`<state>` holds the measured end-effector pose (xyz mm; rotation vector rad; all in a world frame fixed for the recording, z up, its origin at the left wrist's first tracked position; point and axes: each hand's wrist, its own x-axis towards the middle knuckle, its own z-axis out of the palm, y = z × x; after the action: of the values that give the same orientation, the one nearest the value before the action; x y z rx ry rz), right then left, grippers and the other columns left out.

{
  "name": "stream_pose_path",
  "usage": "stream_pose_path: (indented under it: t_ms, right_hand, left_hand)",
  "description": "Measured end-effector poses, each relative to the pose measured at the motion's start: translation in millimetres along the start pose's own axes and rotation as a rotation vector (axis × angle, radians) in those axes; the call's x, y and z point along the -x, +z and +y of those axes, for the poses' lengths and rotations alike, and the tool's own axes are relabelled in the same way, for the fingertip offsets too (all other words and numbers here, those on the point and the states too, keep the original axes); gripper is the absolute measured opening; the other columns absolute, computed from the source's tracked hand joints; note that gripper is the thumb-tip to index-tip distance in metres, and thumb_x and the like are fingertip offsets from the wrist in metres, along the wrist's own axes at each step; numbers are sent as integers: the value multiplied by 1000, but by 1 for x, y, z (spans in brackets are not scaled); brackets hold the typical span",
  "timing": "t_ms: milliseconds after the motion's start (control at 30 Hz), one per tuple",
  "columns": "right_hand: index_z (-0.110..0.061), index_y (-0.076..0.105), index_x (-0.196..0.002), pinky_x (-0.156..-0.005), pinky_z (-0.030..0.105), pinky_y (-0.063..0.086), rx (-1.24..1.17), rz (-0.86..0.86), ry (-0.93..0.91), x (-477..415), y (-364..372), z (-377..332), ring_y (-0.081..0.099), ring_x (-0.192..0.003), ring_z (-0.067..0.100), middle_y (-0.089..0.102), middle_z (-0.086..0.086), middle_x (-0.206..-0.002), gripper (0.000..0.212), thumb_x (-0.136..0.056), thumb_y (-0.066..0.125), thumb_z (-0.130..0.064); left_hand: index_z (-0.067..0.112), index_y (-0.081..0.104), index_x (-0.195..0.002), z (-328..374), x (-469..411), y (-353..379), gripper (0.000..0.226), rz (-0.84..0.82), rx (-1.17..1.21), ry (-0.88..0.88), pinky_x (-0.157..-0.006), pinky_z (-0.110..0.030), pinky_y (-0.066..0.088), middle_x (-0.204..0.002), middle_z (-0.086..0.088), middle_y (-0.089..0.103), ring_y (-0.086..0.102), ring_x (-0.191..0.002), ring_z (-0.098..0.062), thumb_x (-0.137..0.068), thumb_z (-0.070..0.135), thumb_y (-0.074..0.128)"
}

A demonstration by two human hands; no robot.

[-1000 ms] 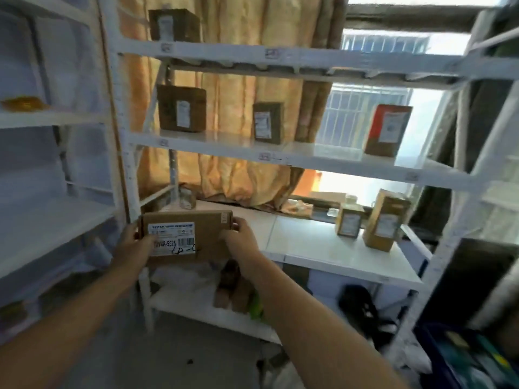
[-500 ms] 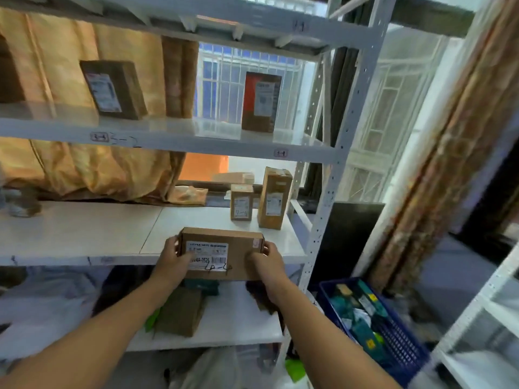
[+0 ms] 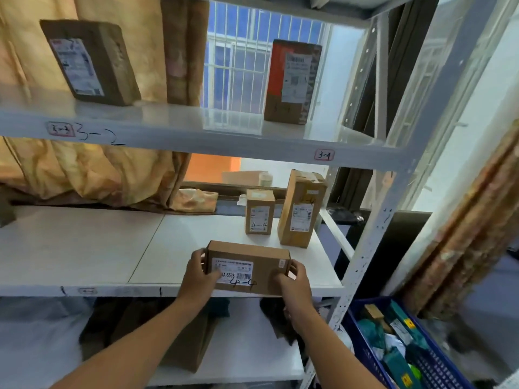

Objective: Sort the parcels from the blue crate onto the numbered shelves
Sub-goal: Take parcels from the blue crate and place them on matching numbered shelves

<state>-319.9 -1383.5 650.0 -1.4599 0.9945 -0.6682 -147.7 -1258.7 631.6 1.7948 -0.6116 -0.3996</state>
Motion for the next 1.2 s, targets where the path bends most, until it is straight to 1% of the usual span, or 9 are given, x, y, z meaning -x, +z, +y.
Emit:
stream_pose_path:
  t_ms: [100,233,400,567,733,867,967,1133,1200]
  right_hand:
    - [-28,47,-136,-79,23,45,2,46,6,-54,7,11,53,-112,15,56,-5,-125,41,-99,59,-13]
    - [-24,50,-133,-92,26,50,3,64,-4,-121,14,28,57,-114,16,60,-3,-121,39,-98,60,-10]
    - [-26,50,-125,-68,13,47,-24,77,15,-183,15,51,59,-95,3,61,-8,-107,36,-96,59,-5]
    - [-26,45,-141,-93,27,48,18,85,43,-213,10,75,56,-119,17,60,-2,-126,51,-96,59,-7]
    - [-31,44,-131,-96,27,45,54,100,47,-225,6,94,54,-117,13,57,-7,-123,46,-97,59,-4]
    - [-34,44,-128,-101,31,47,88,74,69,-223,7,102,54,-122,15,56,-4,-127,50,-94,62,-2]
    - [-14,43,-145,-110,41,44,124,204,114,-219,10,98,48,-136,29,46,10,-145,61,-90,69,-2]
    - [-6,57,-122,-93,44,58,219,303,243,-185,43,78,62,-111,34,58,18,-129,46,-81,76,-9]
    - [-2,53,-128,-97,42,53,279,213,368,-168,66,52,56,-117,35,55,19,-131,53,-83,74,-19]
  left_hand:
    - [22,40,-136,-22,-41,25,50,35,-25,31,-84,-24,52,-130,-3,53,52,-115,-15,-95,11,67]
    - [22,41,-139,-45,-92,60,52,83,-19,35,-91,-37,57,-135,-8,51,53,-123,-23,-95,12,67]
    - [27,41,-139,-66,-132,96,59,125,-3,-23,-88,-30,53,-136,-4,48,48,-119,-16,-91,4,66]
    - [34,35,-142,-80,-141,130,69,116,-56,-48,-95,-39,54,-132,4,44,46,-121,-14,-89,4,67]
    - [31,40,-137,-90,-149,145,63,122,-60,-125,-101,-48,51,-126,-1,48,50,-119,-21,-87,10,72]
    - [30,46,-122,-88,-149,144,49,80,-79,-80,-96,-35,48,-121,0,55,51,-112,-16,-88,5,71]
    - [26,48,-130,-86,-149,131,46,24,-75,-151,-98,-37,50,-130,-1,55,53,-123,-21,-91,14,71]
    - [15,39,-147,-70,-131,78,57,35,-201,-297,-108,-43,43,-149,-9,47,48,-134,-27,-95,11,63]
    - [16,42,-144,-55,-120,38,51,37,-249,-265,-107,-40,44,-146,-8,50,50,-131,-25,-96,12,61]
